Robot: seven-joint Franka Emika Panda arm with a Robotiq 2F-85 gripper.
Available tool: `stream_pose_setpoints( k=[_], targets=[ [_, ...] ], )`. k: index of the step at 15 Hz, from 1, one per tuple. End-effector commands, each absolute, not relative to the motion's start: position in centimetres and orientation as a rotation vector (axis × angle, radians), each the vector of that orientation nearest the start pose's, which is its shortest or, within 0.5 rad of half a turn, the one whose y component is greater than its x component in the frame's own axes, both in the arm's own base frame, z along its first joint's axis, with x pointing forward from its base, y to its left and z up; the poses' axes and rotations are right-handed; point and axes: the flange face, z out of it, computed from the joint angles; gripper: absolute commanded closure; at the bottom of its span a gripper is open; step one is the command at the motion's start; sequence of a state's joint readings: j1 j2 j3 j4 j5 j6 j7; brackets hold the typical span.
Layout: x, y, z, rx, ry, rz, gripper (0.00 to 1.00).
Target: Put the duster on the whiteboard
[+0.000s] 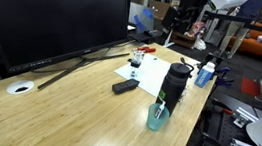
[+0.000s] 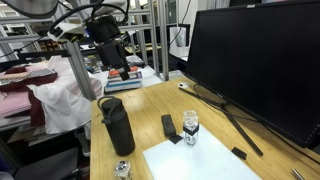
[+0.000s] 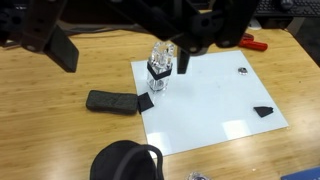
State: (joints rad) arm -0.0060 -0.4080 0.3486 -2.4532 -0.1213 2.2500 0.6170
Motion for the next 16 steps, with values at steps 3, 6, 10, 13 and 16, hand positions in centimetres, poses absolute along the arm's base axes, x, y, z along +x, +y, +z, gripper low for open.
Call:
stream_pose_setpoints(
  k=[3,6,10,13,16],
  targets=[
    [41.5,14.9,46.0,-3.202,0.372,-0.446,0.00],
    [43.4,14.3,45.9,-3.143,0.501,-0.444,0.00],
    [47.0,13.5,44.2,-3.027,0.818,-0.237,0.00],
    [50.4,12.8,41.5,-2.959,1.054,-0.143,0.00],
    [53.5,12.3,38.0,-2.882,1.279,-0.027,0.00]
  ],
)
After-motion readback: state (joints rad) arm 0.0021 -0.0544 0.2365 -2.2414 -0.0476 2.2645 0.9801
